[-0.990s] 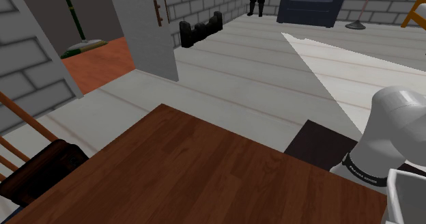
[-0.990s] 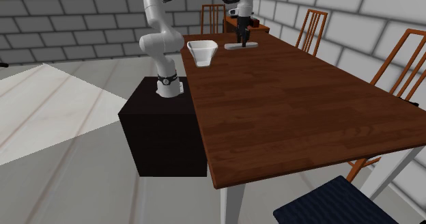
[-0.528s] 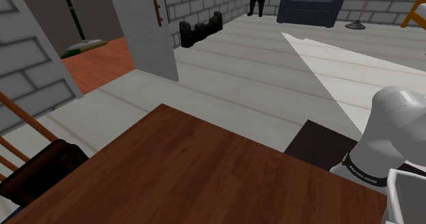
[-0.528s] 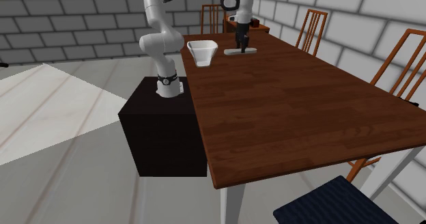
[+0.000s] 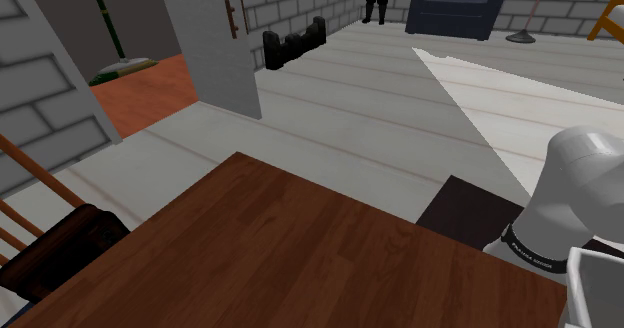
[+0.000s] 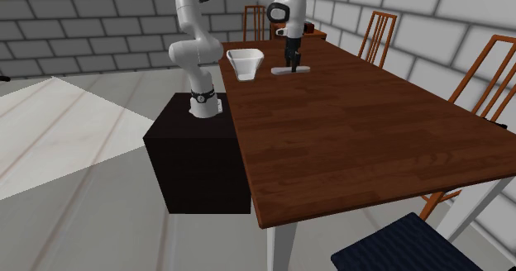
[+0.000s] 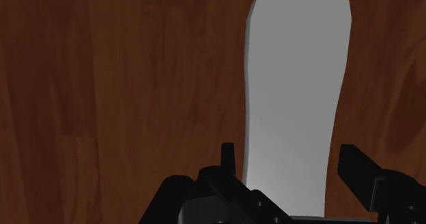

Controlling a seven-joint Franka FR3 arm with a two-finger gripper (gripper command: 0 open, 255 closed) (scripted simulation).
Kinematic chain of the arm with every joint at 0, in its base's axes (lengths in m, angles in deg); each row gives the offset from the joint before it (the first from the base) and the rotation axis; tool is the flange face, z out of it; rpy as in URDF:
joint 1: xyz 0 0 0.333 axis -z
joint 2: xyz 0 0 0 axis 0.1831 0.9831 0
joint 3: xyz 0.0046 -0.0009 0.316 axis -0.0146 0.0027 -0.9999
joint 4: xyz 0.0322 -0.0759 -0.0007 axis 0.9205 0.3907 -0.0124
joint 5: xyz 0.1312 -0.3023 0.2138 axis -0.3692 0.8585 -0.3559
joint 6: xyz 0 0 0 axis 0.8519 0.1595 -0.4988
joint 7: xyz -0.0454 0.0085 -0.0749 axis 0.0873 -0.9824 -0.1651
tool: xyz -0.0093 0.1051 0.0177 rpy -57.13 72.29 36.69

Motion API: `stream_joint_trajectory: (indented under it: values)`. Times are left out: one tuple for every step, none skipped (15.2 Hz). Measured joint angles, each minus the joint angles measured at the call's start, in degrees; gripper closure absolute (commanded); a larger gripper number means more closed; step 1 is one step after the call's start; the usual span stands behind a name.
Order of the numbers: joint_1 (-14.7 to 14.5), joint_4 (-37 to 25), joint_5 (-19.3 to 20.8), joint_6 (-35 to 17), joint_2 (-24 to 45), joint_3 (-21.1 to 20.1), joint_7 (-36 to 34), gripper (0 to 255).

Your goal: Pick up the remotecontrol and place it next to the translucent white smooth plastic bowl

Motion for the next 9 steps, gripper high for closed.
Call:
stream_joint_trajectory:
  values:
    - [0.2, 0.4, -0.2, -0.7, 0.2, -0.6, 0.0, 255]
    - [0.7, 0.6, -0.3, -1.3, 0.5, -1.4, 0.0, 255]
    - [1.5, 0.9, -0.4, -2.3, 0.9, -2.5, 0.0, 255]
    - [1.9, 1.4, -0.6, -3.3, 1.2, -3.3, 0.1, 255]
    - [2.7, 1.8, -0.7, -4.2, 1.6, -4.3, 0.2, 255]
    - [3.1, 2.2, -0.9, -5.0, 1.8, -5.1, 0.3, 255]
    - [3.8, 2.4, -1.0, -5.7, 2.2, -6.1, 0.3, 255]
    - [4.1, 2.5, -1.0, -6.1, 2.3, -6.5, 0.3, 255]
    - [4.2, 2.6, -1.1, -6.2, 2.4, -6.7, 0.3, 255]
